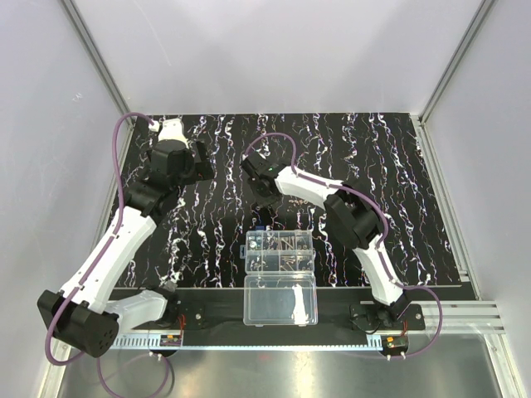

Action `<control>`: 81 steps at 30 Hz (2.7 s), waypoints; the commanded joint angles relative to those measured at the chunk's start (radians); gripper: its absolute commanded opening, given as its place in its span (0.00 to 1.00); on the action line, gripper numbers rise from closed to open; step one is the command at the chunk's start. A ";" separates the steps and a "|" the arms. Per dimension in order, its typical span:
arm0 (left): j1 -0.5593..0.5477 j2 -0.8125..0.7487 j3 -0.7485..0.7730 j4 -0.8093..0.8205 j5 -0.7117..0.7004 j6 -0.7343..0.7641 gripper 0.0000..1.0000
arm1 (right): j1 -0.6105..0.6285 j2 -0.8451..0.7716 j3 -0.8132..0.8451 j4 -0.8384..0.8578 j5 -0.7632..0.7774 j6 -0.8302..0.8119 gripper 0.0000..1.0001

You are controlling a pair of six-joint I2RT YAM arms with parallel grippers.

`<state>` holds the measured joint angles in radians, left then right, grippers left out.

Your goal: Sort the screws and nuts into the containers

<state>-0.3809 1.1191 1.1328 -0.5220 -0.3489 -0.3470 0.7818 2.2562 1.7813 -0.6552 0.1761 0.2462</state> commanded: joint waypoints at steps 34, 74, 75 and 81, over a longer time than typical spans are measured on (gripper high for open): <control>0.004 -0.035 0.035 0.042 -0.024 0.014 0.99 | -0.035 0.039 0.007 0.028 0.043 -0.015 0.13; 0.004 -0.056 0.039 0.040 0.013 -0.006 0.99 | 0.335 -0.439 -0.412 0.085 -0.155 0.173 0.08; 0.004 -0.053 0.039 0.040 0.013 -0.006 0.99 | 0.336 -0.437 -0.408 0.083 -0.156 0.171 0.09; 0.004 -0.058 0.041 0.040 0.017 -0.007 0.99 | 0.339 -0.422 -0.407 0.066 -0.165 0.188 0.21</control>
<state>-0.3809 1.0851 1.1328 -0.5228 -0.3443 -0.3450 1.1137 1.8259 1.3499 -0.5991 0.0315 0.4145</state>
